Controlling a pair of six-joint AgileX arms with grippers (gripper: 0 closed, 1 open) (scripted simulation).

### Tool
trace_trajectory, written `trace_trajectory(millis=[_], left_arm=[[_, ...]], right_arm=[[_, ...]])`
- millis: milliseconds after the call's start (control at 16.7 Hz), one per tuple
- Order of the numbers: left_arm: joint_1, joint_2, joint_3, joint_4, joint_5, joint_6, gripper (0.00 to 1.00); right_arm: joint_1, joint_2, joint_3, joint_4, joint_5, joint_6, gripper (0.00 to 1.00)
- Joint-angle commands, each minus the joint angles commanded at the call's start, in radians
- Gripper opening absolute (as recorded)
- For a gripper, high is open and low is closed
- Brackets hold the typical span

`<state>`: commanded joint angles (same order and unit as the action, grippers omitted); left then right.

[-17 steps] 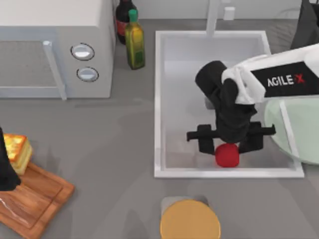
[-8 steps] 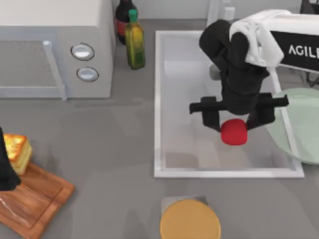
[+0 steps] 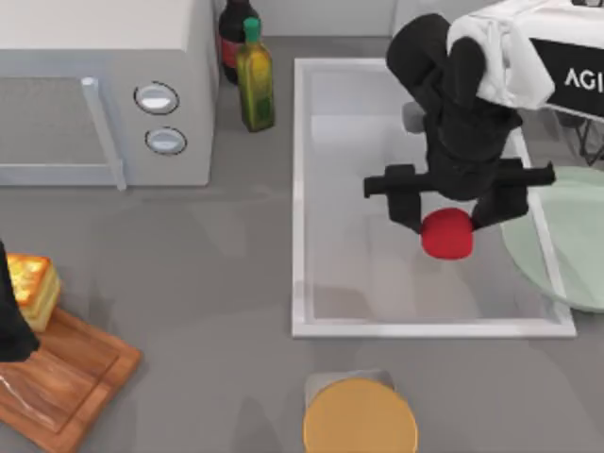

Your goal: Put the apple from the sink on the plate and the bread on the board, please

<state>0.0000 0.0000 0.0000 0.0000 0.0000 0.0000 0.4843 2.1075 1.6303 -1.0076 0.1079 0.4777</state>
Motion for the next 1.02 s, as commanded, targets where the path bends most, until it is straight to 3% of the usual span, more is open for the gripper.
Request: trace_trajectory(millis=[1020], left_arm=[[0.0, 0.0, 0.0, 0.0, 0.0, 0.0, 1.0]], right_arm=[[-0.421, -0.055, 0.159, -0.296, -0.104, -0.397, 0.0]])
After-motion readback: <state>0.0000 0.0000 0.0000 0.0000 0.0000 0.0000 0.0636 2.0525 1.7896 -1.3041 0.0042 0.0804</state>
